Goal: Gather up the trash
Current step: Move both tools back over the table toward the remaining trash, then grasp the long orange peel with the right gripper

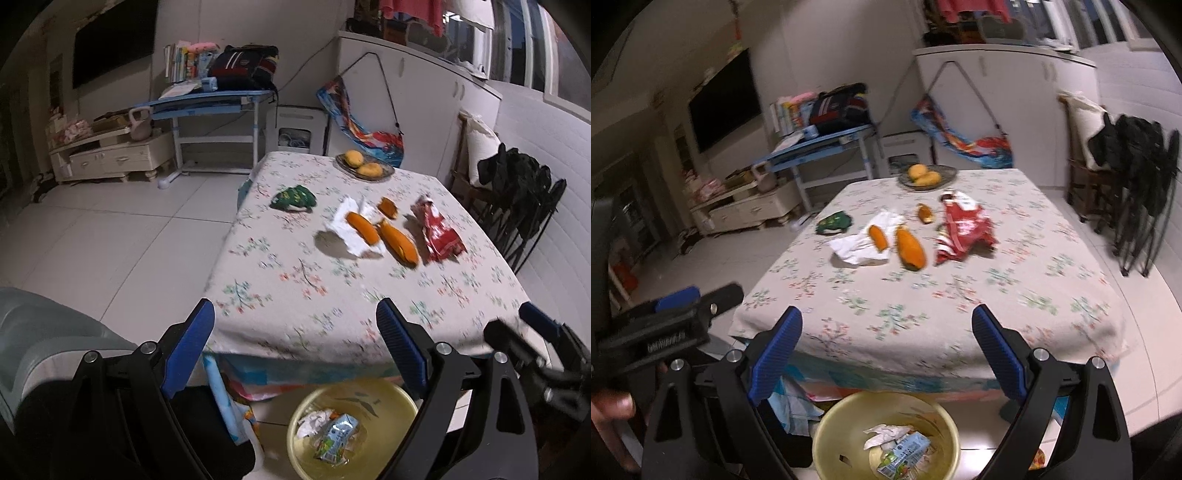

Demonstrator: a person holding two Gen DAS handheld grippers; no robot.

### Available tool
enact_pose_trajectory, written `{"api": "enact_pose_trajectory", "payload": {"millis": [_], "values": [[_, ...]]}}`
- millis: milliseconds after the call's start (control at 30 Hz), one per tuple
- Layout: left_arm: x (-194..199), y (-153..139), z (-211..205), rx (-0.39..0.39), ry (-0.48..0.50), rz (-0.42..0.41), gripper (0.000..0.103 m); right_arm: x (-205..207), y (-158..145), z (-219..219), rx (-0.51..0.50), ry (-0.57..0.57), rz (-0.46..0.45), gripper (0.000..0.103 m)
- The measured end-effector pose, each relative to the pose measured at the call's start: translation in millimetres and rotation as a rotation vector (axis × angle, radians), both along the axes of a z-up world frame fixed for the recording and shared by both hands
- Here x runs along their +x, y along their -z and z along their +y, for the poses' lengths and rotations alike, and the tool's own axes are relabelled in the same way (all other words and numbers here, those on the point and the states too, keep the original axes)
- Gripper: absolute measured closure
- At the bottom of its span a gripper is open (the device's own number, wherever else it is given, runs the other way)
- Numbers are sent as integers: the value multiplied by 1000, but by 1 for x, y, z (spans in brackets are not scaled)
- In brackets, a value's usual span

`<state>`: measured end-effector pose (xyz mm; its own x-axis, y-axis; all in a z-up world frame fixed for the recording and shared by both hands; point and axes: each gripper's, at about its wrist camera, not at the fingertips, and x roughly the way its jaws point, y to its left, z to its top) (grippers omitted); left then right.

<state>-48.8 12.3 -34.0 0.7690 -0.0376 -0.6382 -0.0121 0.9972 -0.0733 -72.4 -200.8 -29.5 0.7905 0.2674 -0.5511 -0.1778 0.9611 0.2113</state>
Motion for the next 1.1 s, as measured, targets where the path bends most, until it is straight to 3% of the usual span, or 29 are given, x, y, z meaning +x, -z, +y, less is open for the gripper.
{"api": "enact_pose_trajectory", "payload": {"millis": [333,633,1000,1100], "values": [[48,-16,17,-9,-32,-9,17,61,3,14,-22,-95,54,40],[126,-11,24,-24,-7,66,17,139,21,14,-70,-126,136,45],[216,13,13,36,50,148,17,180,44,14,-100,-139,217,47],[234,24,11,41,59,183,17,184,50,7,-93,-127,249,54]]}}
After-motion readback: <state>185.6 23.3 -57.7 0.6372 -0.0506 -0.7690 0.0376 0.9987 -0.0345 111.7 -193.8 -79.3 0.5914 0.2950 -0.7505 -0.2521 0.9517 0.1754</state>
